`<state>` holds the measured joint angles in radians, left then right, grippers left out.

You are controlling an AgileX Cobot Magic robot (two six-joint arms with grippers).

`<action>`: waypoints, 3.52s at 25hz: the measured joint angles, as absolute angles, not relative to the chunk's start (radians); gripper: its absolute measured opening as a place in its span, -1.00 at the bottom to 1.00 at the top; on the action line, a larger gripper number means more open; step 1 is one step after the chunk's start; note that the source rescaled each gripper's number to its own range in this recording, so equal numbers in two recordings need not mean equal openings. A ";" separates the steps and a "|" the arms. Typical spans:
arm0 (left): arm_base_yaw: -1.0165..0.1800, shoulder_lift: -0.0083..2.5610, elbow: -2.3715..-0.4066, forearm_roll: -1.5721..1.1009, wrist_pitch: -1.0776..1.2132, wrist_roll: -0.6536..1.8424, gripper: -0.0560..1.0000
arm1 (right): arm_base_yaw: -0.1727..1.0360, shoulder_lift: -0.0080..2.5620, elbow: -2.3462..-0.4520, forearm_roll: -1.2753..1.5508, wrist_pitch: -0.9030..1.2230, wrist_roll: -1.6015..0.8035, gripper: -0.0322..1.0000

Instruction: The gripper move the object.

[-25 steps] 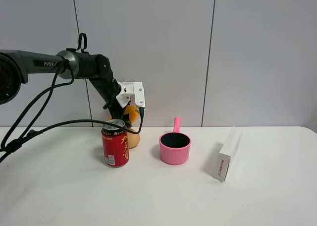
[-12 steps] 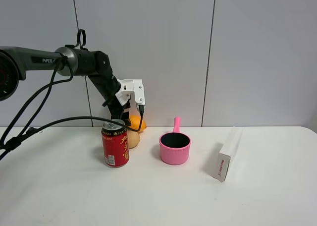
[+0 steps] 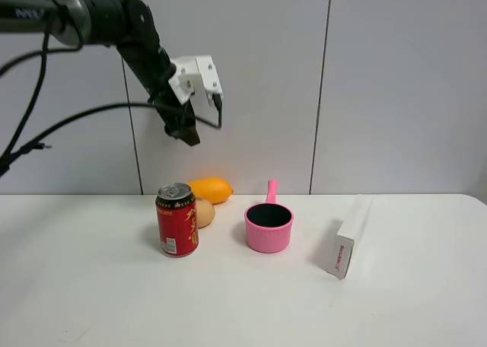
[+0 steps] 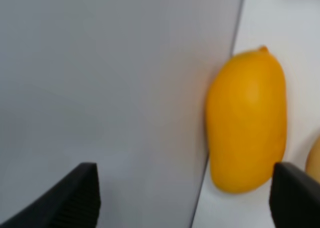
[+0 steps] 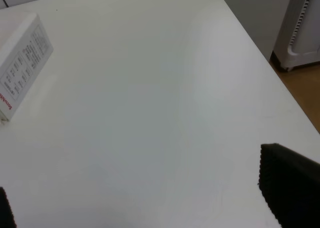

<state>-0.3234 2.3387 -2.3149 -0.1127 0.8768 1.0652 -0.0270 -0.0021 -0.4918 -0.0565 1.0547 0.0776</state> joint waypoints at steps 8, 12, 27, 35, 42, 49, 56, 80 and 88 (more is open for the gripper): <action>-0.324 2.020 -2.315 0.143 1.180 0.449 -0.70 | -0.027 -0.002 -0.492 -0.057 1.055 0.078 1.00; -0.318 1.886 -2.315 0.232 1.210 0.314 -0.70 | -0.027 -0.002 -0.492 -0.057 1.055 0.078 1.00; -0.102 1.150 -1.668 0.049 1.213 0.119 -0.70 | -0.027 -0.002 -0.492 -0.057 1.055 0.078 1.00; 0.069 0.625 -1.190 -0.084 1.213 0.111 -0.70 | -0.027 -0.002 -0.492 -0.057 1.055 0.078 1.00; 0.088 0.267 -0.901 -0.160 1.215 0.078 -0.70 | -0.027 -0.002 -0.492 -0.057 1.055 0.078 1.00; 0.088 0.017 -0.731 -0.160 1.220 0.073 -0.56 | -0.027 -0.002 -0.492 -0.057 1.055 0.078 1.00; 0.088 -0.005 -0.601 -0.132 1.216 0.039 -0.48 | -0.027 -0.002 -0.492 -0.057 1.055 0.078 1.00; 0.088 -0.006 -0.505 -0.048 1.055 -0.008 -0.48 | -0.027 -0.002 -0.492 -0.057 1.055 0.078 1.00; 0.088 -0.006 -0.505 -0.048 1.055 -0.008 -0.48 | -0.027 -0.002 -0.492 -0.057 1.055 0.078 1.00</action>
<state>0.0885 -0.0063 -0.5047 -0.0480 1.0555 -0.0085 -0.0270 -0.0021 -0.4918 -0.0565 1.0547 0.0776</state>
